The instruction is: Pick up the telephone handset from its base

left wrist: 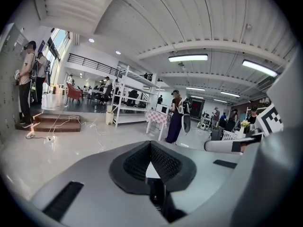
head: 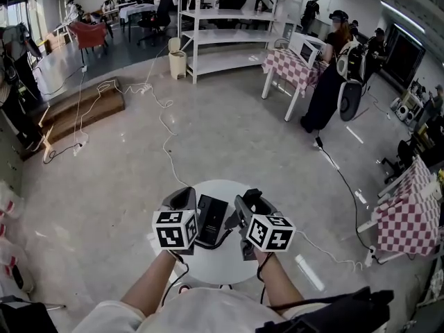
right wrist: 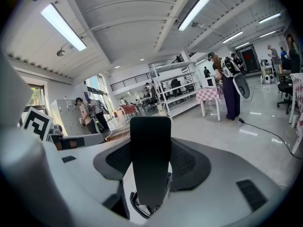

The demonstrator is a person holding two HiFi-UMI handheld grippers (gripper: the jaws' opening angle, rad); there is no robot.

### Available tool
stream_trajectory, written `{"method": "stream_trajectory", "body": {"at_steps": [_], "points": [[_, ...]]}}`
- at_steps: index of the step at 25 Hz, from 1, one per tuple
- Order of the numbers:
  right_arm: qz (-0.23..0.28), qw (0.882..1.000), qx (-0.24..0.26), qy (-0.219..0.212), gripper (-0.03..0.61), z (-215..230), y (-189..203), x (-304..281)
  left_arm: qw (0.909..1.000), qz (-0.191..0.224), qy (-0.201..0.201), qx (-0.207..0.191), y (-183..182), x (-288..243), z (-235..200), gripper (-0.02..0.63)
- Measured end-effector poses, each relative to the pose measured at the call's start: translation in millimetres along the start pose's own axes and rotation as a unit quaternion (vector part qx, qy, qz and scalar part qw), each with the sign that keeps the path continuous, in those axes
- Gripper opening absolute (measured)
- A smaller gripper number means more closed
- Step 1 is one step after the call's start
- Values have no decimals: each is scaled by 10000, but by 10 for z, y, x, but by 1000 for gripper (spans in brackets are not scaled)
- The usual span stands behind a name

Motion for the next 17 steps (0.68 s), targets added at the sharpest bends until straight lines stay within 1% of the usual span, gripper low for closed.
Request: {"method": "stream_trajectory", "body": {"at_steps": [5,17], "points": [[-15,10000,45,-10,239,22,24,97,10000,17,11,-27,45,63,74,16],[34,9997,134,-182,238,-30,3,102,9999,28,-92,-102,56,118,25,15]]}}
Point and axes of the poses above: the fingertips, and each gripper's own axes: x backward along the fingers, z to its right, y out of its underside, the point moved 8 cm from there along x, backward along the fingers, and after that the axes turned 12 degrees about -y, right-handed, at the moved point
